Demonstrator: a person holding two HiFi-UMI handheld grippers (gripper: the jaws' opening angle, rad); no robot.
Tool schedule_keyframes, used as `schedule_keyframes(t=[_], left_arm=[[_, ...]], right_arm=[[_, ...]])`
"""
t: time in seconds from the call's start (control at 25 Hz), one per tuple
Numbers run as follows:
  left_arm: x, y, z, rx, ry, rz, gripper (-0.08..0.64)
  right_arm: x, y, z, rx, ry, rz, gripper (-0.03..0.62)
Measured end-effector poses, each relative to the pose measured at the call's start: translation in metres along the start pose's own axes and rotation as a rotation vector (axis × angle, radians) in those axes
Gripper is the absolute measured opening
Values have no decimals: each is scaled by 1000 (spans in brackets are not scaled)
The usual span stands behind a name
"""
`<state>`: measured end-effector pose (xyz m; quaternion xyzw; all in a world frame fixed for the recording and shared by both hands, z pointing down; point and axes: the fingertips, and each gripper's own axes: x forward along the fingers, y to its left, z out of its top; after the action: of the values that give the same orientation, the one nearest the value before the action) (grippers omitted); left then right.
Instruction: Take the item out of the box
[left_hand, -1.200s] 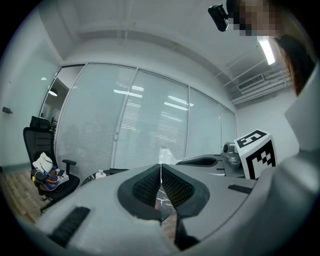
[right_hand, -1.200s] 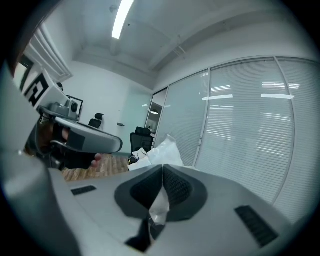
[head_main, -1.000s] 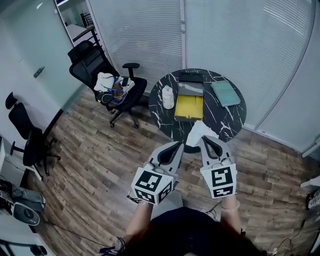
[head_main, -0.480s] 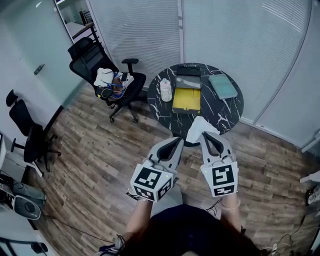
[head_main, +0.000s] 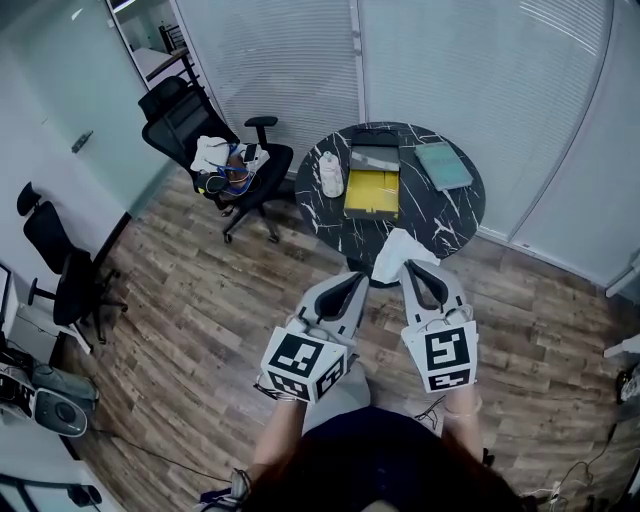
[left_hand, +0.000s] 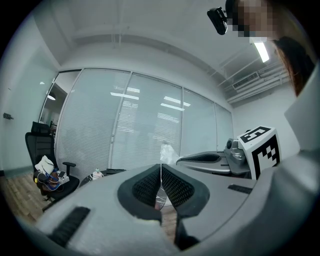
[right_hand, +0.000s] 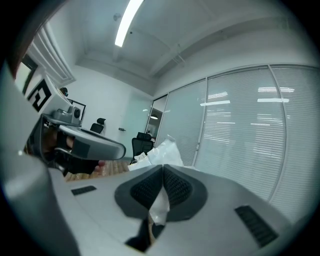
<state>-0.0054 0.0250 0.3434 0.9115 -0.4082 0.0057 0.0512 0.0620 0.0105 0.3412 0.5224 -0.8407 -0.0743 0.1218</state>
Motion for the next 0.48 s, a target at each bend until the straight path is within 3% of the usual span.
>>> schedule_keyframes(t=[0.48], left_arm=[[-6, -25, -1, 8, 1, -7, 26]], right_arm=[[-28, 0, -1, 12, -11, -1, 25]])
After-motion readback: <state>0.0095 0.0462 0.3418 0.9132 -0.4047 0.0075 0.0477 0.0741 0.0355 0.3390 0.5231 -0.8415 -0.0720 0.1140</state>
